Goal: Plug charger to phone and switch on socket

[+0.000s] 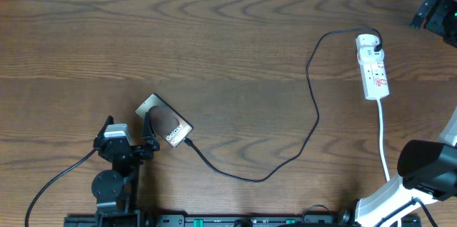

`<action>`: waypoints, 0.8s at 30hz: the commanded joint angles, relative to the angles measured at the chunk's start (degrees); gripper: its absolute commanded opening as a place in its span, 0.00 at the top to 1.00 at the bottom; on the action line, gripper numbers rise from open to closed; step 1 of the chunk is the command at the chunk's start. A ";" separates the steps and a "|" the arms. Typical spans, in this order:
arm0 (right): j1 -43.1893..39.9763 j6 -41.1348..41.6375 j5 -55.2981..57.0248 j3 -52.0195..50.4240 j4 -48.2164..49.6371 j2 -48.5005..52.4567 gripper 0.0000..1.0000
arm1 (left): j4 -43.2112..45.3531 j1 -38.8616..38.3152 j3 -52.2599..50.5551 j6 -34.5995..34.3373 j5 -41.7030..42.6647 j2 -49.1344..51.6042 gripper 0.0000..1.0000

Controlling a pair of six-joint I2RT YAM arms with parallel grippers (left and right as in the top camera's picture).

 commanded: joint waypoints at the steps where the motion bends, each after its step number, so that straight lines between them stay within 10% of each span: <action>1: 0.28 0.61 0.68 0.24 -0.02 0.15 0.01 | -2.54 0.28 -0.55 0.57 1.03 -0.28 0.15; 24: 5.16 0.61 0.68 -0.11 -0.02 -19.12 0.01 | -2.54 0.28 -0.55 0.57 1.03 -0.28 0.15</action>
